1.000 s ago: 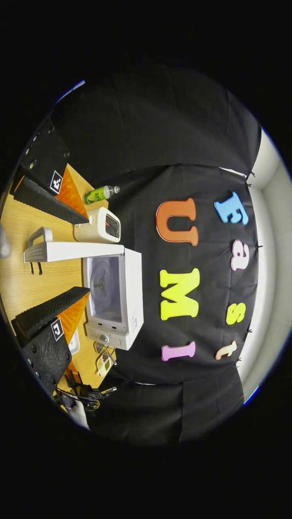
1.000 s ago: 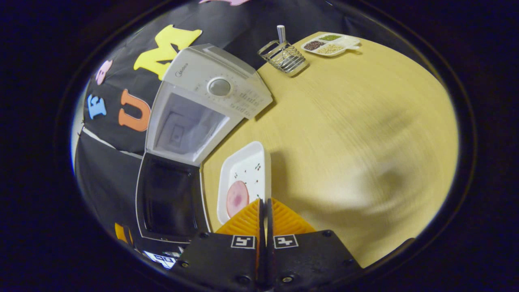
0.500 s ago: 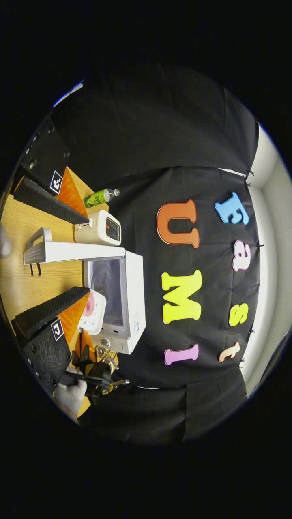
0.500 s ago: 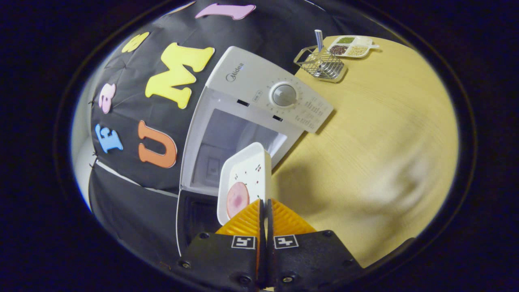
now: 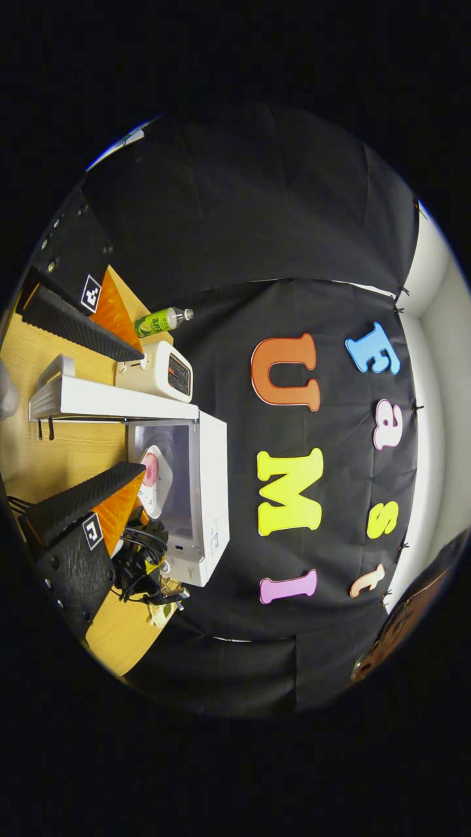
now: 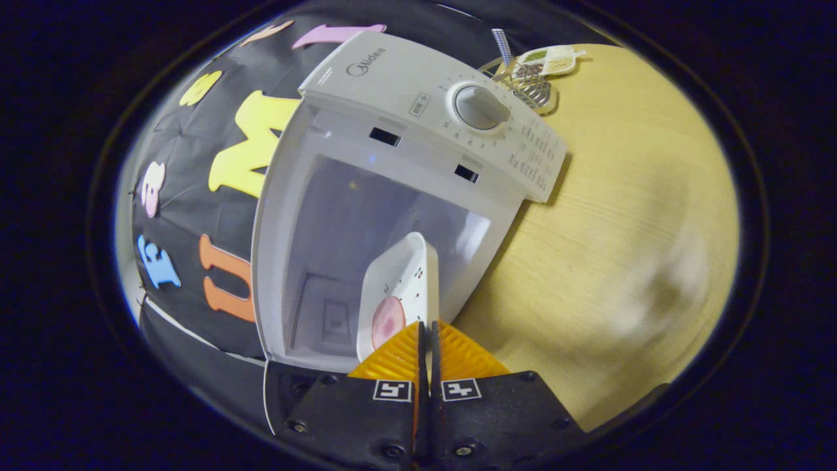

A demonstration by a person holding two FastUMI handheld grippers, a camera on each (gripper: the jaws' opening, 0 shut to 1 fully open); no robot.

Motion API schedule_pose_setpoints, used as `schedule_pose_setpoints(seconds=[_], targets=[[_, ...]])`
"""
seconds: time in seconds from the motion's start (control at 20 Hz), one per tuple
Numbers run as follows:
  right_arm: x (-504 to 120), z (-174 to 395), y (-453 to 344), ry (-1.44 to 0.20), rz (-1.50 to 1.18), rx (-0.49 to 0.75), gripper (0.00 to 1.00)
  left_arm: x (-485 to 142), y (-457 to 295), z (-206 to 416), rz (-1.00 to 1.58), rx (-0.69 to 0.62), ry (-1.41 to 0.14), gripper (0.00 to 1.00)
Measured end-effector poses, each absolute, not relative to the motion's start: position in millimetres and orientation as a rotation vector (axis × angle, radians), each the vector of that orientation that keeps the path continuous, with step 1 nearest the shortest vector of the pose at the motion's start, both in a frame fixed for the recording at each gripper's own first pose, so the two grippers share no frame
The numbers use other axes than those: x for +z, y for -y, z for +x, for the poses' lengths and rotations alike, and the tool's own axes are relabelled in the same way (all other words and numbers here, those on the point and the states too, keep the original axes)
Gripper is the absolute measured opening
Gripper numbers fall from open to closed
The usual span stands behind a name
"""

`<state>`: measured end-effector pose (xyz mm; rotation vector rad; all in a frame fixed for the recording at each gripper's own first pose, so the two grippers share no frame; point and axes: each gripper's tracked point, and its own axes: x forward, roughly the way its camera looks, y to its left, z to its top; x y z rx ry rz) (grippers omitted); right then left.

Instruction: Open the microwave oven with the left hand, put the food in, and close the microwave oven.

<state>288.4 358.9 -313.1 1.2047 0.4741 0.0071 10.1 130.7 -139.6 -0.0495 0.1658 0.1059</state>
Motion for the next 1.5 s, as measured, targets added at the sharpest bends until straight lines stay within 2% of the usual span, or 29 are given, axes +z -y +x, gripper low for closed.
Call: schedule_pose_setpoints(seconds=[0.2,0.4,0.75,1.0,1.1,1.15,1.2,1.25,1.3,1.35,1.4,1.45,1.5], targets=[[-307,316,-363,-0.395,1.176,-0.024,0.04,-143,-142,10,-0.015,0.126,-0.175,0.95],[-327,336,-362,-0.414,1.208,-0.077,0.04,-149,-149,4,-0.012,0.140,-0.179,0.95],[-342,339,-361,-0.442,1.171,-0.130,0.03,-157,-155,1,-0.022,0.144,-0.191,0.95],[-341,342,-359,-0.433,1.121,-0.106,0.09,-159,-153,-1,-0.031,0.129,-0.186,0.95],[-336,337,-355,-0.423,1.136,-0.103,0.24,-159,-153,-2,-0.032,0.121,-0.183,0.95],[-335,336,-349,-0.415,1.117,-0.109,0.43,-162,-154,-1,-0.032,0.123,-0.185,0.95],[-332,333,-344,-0.397,1.087,-0.105,0.52,-162,-157,-1,-0.032,0.128,-0.183,0.95],[-326,330,-342,-0.384,1.064,-0.091,0.43,-161,-160,0,-0.035,0.133,-0.176,0.95],[-320,327,-340,-0.372,1.041,-0.074,0.48,-161,-161,1,-0.038,0.134,-0.174,0.95],[-316,322,-340,-0.364,1.014,-0.064,0.81,-163,-159,2,-0.040,0.134,-0.175,0.95],[-311,315,-337,-0.367,0.994,-0.052,0.80,-163,-160,2,-0.036,0.134,-0.177,0.95],[-306,310,-334,-0.360,0.971,-0.045,0.99,-161,-161,2,-0.029,0.136,-0.174,0.95],[-298,303,-327,-0.344,0.931,-0.048,0.99,-157,-161,2,-0.024,0.137,-0.169,0.95]])
